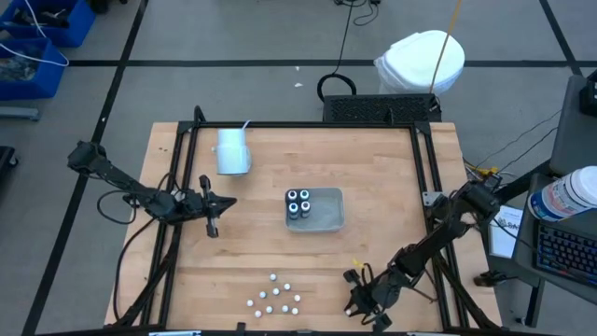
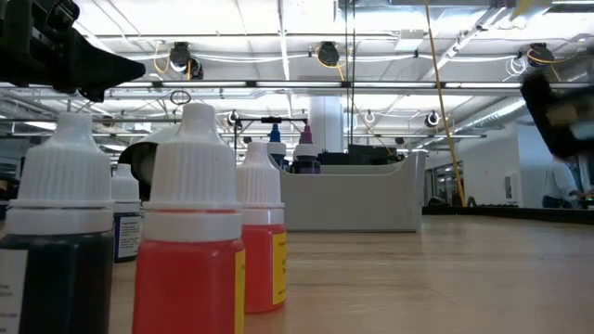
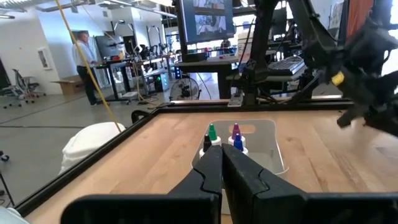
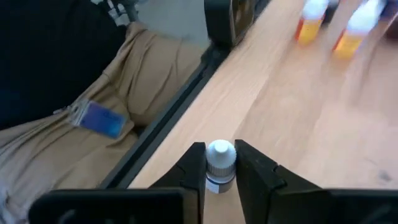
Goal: Pick & Place food coloring
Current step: Put the small red food coloring bottle into the white container, then put the small orange food coloring bottle into the white container
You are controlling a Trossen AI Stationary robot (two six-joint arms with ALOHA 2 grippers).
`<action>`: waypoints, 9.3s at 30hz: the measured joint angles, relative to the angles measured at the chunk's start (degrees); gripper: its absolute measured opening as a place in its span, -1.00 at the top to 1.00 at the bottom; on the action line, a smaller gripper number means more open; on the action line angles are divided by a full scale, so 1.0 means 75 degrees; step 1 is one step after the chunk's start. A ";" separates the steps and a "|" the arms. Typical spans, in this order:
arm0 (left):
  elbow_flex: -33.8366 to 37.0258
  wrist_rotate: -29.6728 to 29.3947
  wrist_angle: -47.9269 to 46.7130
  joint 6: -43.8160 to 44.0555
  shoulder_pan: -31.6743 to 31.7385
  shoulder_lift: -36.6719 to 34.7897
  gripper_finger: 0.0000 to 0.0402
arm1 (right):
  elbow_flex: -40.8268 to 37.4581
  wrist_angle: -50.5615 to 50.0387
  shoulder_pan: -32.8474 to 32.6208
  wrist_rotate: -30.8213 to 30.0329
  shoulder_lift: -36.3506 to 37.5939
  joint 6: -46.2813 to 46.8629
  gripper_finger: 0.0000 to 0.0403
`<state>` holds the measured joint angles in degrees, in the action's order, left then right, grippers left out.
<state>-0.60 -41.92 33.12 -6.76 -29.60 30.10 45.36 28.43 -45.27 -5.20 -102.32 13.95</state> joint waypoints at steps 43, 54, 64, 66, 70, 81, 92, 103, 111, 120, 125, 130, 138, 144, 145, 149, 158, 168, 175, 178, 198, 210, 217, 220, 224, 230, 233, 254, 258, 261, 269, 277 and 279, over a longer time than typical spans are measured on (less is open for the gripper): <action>-0.0003 -0.0005 -0.0227 0.0146 -0.0001 -0.0002 0.90 | 0.0009 -0.1596 0.4525 -0.3271 0.1025 -0.0239 0.75; -0.0003 -0.0005 -0.0224 0.0163 -0.0001 -0.0002 0.90 | 0.0009 -0.1159 0.4544 -0.3277 0.0305 -0.0148 0.75; -0.0003 -0.0005 -0.0224 0.0178 0.0002 -0.0002 0.90 | 0.0009 -0.1190 0.4642 -0.3259 0.0288 -0.0122 0.72; -0.0003 -0.0005 -0.0224 0.0181 -0.0001 -0.0001 0.90 | 0.0009 -0.1193 0.4639 -0.3236 0.0288 -0.0119 0.66; -0.0003 -0.0005 -0.0224 0.0185 0.0001 0.0000 0.90 | 0.0009 -0.1193 0.4641 -0.3233 0.0288 -0.0116 0.54; -0.0002 -0.0005 -0.0224 0.0198 0.0002 -0.0002 0.90 | 0.0009 -0.1193 0.4639 -0.3236 0.0288 -0.0146 0.55; -0.0003 -0.0004 -0.0221 0.0201 0.0000 0.0000 0.90 | 0.0015 -0.1758 0.4199 -0.3271 0.2334 -0.1668 0.56; -0.0003 -0.0005 -0.0230 0.0347 0.0001 0.0000 0.90 | -0.3060 0.0564 0.4075 -0.2045 0.5845 -0.2730 0.96; -0.0003 -0.0023 -0.0245 0.0344 0.0000 -0.0001 0.90 | -0.4397 0.0639 0.5008 -0.0065 0.8044 -0.2802 1.00; -0.0003 -0.0025 -0.0288 0.0484 -0.0001 0.0000 0.90 | -0.4633 -0.0896 0.5534 0.0726 0.9976 -0.2538 1.00; -0.0003 0.0713 -0.1060 0.1629 -0.0004 0.0001 0.91 | -0.4994 -0.0806 0.5536 0.0718 1.0302 -0.2792 1.00; -0.0267 0.1309 -0.0778 0.2349 -0.0089 0.0272 0.91 | -0.5000 -0.0853 0.5539 0.0719 1.0359 -0.2962 1.00; -0.3744 0.0923 -0.3667 0.3758 -0.0850 0.3383 0.96 | -0.4998 -0.0916 0.5539 0.0719 1.0359 -0.3060 1.00; -0.7837 0.2189 -0.8247 0.5509 -0.1191 0.6761 0.95 | -0.4999 -0.0865 0.5537 0.0727 1.0373 -0.2995 1.00; -0.8451 0.2554 -0.9038 0.5912 -0.1258 0.7220 0.95 | -0.4998 -0.0857 0.5537 0.0730 1.0382 -0.2975 1.00; -1.0324 0.3698 -1.1271 0.6809 -0.1578 0.8713 0.94 | -0.4998 -0.0861 0.5528 0.0733 1.0391 -0.2922 1.00; -1.1649 0.4442 -1.1481 0.7315 -0.1960 1.0399 0.52 | -0.4998 -0.0858 0.5522 0.1071 1.0391 -0.2354 1.00; -1.1651 0.6002 -1.1471 0.7667 -0.1978 1.1171 0.15 | -0.4998 -0.0917 0.5522 0.1124 1.0386 -0.2351 1.00; -1.1651 0.5606 -1.1436 0.7584 -0.1950 1.1171 0.12 | -0.4998 -0.0919 0.5522 0.1121 1.0383 -0.2296 1.00; -1.1651 0.5387 -1.1433 0.7342 -0.1950 1.1171 0.12 | -0.4998 -0.0928 0.5522 0.1121 1.0383 -0.2290 1.00; -1.1150 0.5314 -1.0972 0.7356 -0.1872 1.1177 0.12 | -0.4995 -0.1009 0.5522 0.1112 1.0383 -0.2345 1.00; -1.1150 0.5386 -1.0976 0.7353 -0.1852 1.1196 0.12 | -0.4992 -0.1009 0.5522 0.1112 1.0383 -0.2350 1.00; -1.1147 0.5450 -1.0981 0.7355 -0.1848 1.1215 0.12 | -0.4992 -0.1007 0.5522 0.1111 1.0386 -0.2351 1.00; -1.1147 0.5452 -1.0995 0.7344 -0.1848 1.1215 0.12 | -0.4992 -0.1007 0.5523 0.1109 1.0386 -0.2351 1.00; -1.1109 0.5440 -1.0989 0.7319 -0.1848 1.1215 0.12 | -0.4992 -0.1005 0.5523 0.1109 1.0383 -0.2351 1.00; -1.1109 0.5536 -1.0953 0.7296 -0.1848 1.1353 0.12 | -0.4992 -0.1004 0.5522 0.1109 1.0386 -0.2351 1.00; -1.1109 0.5778 -1.0973 0.7230 -0.1848 1.1554 0.12 | -0.4992 -0.1004 0.5522 0.1109 1.0386 -0.2351 1.00; -1.1109 0.5789 -1.1013 0.7341 -0.1738 1.1433 0.12 | -0.4992 -0.1001 0.5524 0.1109 1.0386 -0.2351 1.00; -1.1109 0.5789 -1.1010 0.7355 -0.1741 1.1433 0.12 | -0.4992 -0.1004 0.5523 0.1109 1.0386 -0.2351 1.00; -1.1109 0.5752 -1.1010 0.7357 -0.1734 1.1433 0.20 | -0.4992 -0.1004 0.5525 0.1109 1.0386 -0.2352 1.00; -1.1109 0.5954 -1.1010 0.7543 -0.1636 1.1422 0.66 | -0.4992 -0.1005 0.5523 0.1108 1.0386 -0.2375 1.00; -1.1272 0.6436 -1.1581 0.8122 -0.1541 1.1419 0.69 | -0.4992 -0.1009 0.5523 0.1109 1.0386 -0.2378 1.00; -1.1537 0.6382 -1.1967 0.7984 -0.1500 1.1419 0.68 | -0.4992 -0.1009 0.5523 0.1109 1.0384 -0.2374 1.00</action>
<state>-87.13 5.95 -56.63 53.12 -40.85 115.74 7.92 20.86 -3.85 3.11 -24.44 -3.85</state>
